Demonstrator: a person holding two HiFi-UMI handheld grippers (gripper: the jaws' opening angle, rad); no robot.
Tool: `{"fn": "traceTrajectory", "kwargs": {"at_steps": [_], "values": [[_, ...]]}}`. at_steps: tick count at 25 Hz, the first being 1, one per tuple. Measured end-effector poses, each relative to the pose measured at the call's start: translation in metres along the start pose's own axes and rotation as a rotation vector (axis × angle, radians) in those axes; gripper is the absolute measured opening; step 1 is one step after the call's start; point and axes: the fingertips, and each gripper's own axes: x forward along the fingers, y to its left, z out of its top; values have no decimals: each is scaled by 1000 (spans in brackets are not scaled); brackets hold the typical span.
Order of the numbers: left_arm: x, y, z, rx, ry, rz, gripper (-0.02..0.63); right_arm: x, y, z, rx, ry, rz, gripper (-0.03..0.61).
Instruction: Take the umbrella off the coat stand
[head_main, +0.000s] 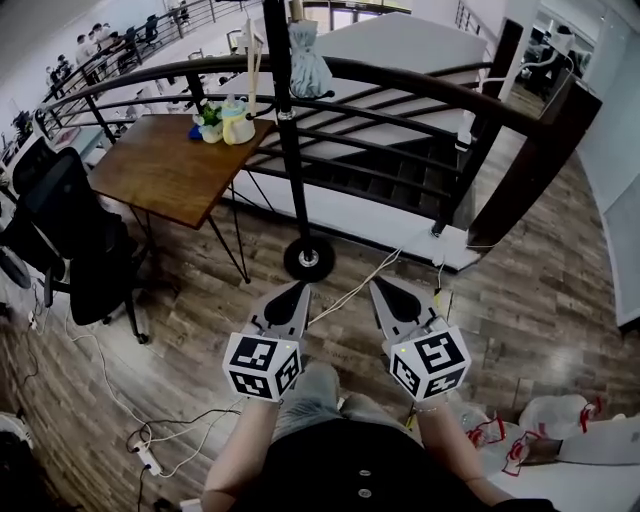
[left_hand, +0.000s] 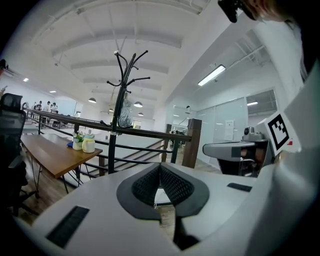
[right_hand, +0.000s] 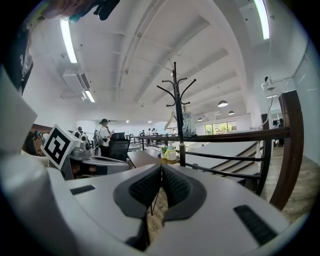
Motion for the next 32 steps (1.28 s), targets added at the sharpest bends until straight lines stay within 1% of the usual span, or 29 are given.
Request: {"fn": "traceTrajectory", "kwargs": {"at_steps": [4, 9, 13, 18, 25, 32], "values": [[19, 3, 7, 13, -13, -7, 17, 14, -10, -2, 10, -2, 0, 28], [52, 24, 9, -4, -11, -11, 16, 49, -28, -3, 3, 7, 5, 28], [86, 50, 18, -23, -10, -13, 17, 89, -47, 4, -1, 15, 12, 28], [132, 88, 44, -16, -26, -19, 17, 148, -70, 27, -5, -7, 28, 28], [188, 153, 79, -9, -53, -3, 17, 232, -104, 59, -16, -38, 38, 28], [230, 197, 92, -13, -53, 5, 17, 291, -123, 68, -17, -28, 57, 28]]}}
